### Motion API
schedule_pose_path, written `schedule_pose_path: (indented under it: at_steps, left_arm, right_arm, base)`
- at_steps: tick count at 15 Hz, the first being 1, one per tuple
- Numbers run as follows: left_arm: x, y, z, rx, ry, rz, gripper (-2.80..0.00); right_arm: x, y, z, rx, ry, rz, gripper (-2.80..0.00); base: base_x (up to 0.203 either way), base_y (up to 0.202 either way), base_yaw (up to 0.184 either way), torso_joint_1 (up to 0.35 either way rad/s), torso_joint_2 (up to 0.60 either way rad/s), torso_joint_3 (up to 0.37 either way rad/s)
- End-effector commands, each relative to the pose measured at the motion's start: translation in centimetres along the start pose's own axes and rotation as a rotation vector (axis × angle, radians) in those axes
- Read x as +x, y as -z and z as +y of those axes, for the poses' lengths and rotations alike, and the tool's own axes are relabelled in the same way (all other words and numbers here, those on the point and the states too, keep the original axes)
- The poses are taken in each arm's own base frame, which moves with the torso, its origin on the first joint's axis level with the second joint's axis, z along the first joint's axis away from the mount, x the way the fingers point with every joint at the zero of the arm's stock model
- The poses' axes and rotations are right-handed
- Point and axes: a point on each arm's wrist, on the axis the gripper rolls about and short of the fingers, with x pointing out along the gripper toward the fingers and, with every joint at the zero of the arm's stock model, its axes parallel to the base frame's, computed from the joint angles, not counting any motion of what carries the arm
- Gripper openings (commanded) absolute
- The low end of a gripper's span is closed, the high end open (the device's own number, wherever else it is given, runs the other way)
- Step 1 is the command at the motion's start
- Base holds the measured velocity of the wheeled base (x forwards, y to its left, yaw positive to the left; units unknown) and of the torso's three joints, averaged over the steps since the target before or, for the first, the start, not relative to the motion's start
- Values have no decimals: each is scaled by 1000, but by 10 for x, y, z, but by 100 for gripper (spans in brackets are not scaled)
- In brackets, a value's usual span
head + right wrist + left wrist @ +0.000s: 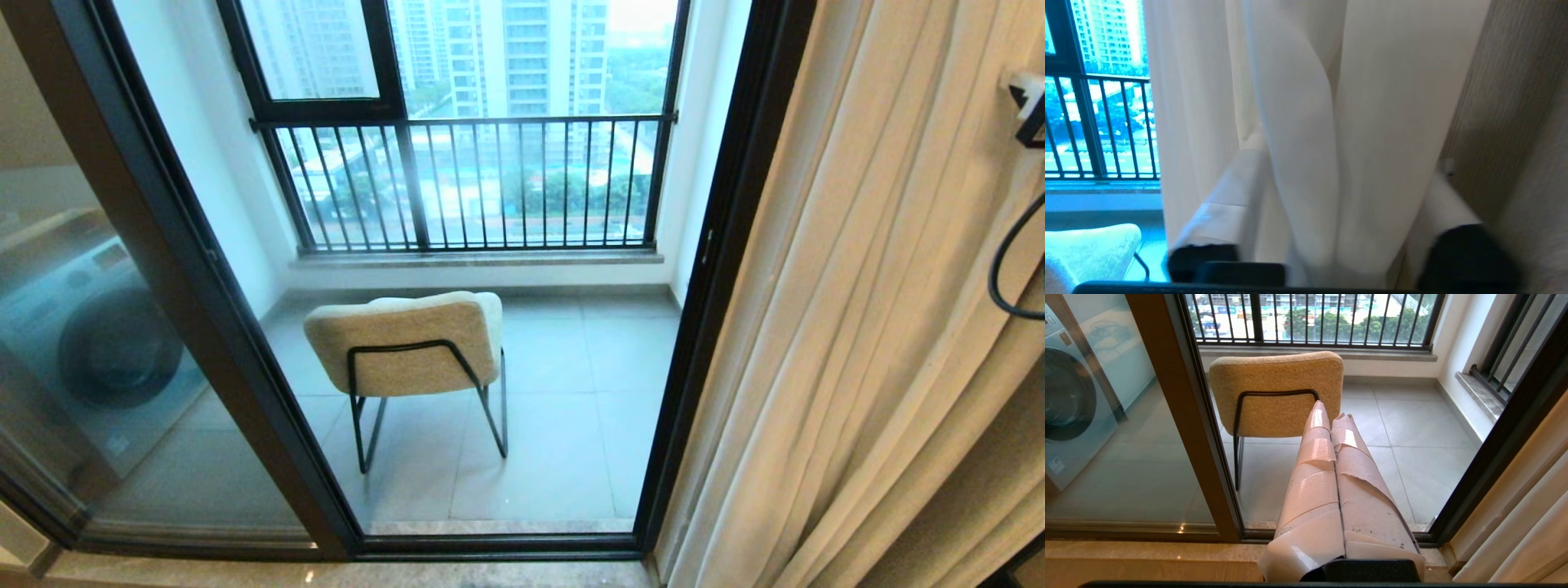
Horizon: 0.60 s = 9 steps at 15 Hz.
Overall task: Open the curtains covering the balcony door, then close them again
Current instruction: Pull the inner curtains open on both sides
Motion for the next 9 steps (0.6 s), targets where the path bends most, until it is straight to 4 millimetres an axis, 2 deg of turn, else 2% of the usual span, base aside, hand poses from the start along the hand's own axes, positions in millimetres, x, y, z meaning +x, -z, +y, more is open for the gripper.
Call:
schedule_pose_path:
  at_steps: [1, 6, 9]
  left_arm:
    - [0, 0, 0, 0, -1, -1, -280]
    - [0, 0, 0, 0, -1, -1, -280]
    - [0, 0, 0, 0, -1, -1, -280]
  right_arm:
    - [-7, -5, 1, 1, -3, -12, 0]
    - [-39, -16, 4, 9, -41, -12, 0]
    - [-72, -12, 7, 13, -58, 27, 0]
  base:
    - [0, 0, 0, 0, 0, 0]
    - [0, 0, 0, 0, 0, 0]
    - [0, 0, 0, 0, 0, 0]
